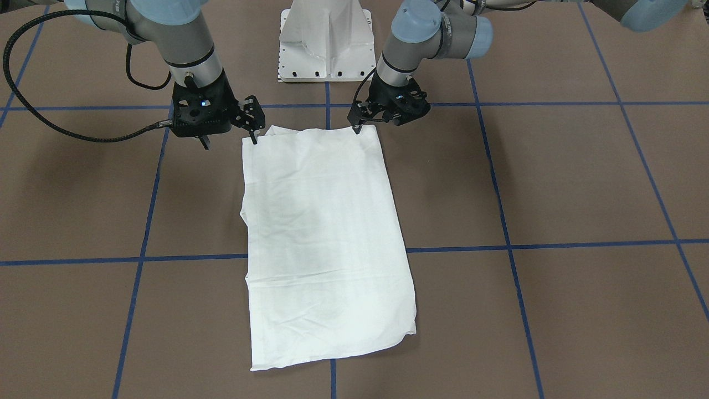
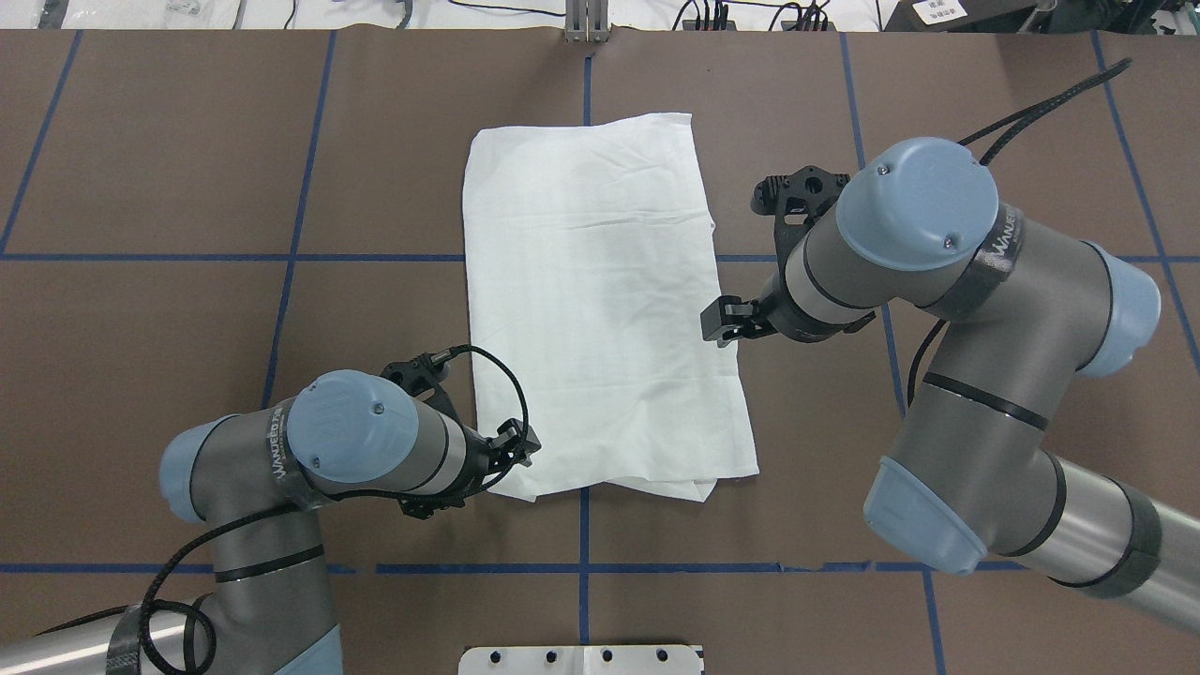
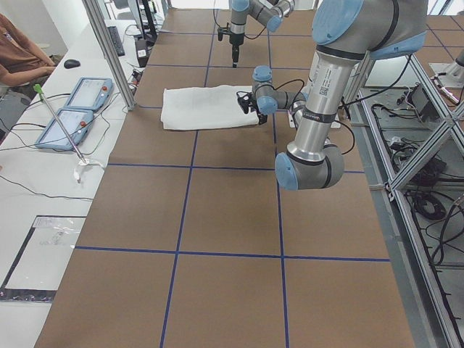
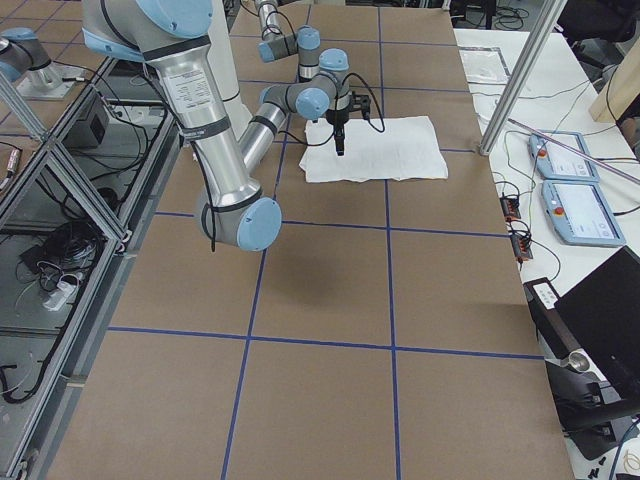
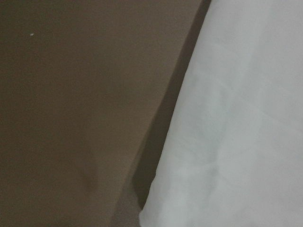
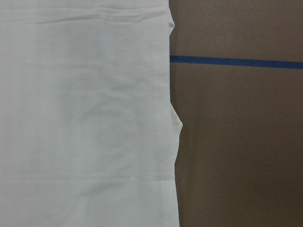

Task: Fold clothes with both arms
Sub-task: 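Lower the right gripper to the shirt's near corner while the left gripper holds position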

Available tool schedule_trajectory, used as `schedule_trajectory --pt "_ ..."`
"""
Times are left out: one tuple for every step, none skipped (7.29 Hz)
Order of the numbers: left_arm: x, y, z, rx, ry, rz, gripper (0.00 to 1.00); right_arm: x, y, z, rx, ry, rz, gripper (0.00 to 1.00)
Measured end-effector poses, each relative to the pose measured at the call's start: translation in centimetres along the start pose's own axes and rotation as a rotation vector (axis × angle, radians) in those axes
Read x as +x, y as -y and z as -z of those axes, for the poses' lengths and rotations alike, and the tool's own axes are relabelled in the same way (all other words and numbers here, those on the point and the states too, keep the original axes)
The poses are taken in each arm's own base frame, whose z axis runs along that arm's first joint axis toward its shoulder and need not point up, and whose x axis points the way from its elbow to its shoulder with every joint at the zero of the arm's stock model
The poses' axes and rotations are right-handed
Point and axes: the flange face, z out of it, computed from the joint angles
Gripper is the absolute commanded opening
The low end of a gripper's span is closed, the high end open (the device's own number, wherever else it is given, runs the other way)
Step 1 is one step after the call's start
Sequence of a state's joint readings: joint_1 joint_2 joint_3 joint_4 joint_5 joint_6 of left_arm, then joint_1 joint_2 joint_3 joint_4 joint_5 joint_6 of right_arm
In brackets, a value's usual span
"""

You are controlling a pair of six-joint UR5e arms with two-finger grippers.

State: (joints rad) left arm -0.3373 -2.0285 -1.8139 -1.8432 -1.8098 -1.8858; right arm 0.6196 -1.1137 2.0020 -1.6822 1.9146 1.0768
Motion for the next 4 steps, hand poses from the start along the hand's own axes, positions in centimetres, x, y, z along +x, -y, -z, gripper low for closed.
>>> schedule_trajectory --pt "0.01 0.14 -0.17 0.01 0.0 0.002 0.83 0.07 0.09 0.05 0.001 0.0 -0.002 1.0" --pt "0.07 0.3 -0.35 0.023 -0.001 0.004 0.8 0.12 0.16 0.1 0.002 0.0 -0.003 1.0" --pt "0.16 0.42 -0.49 0.032 -0.001 0.005 0.76 0.16 0.2 0.13 0.002 0.0 -0.004 1.0" --pt "0.19 0.52 -0.58 0.038 -0.001 0.007 0.71 0.21 0.24 0.14 0.002 0.0 -0.005 1.0"
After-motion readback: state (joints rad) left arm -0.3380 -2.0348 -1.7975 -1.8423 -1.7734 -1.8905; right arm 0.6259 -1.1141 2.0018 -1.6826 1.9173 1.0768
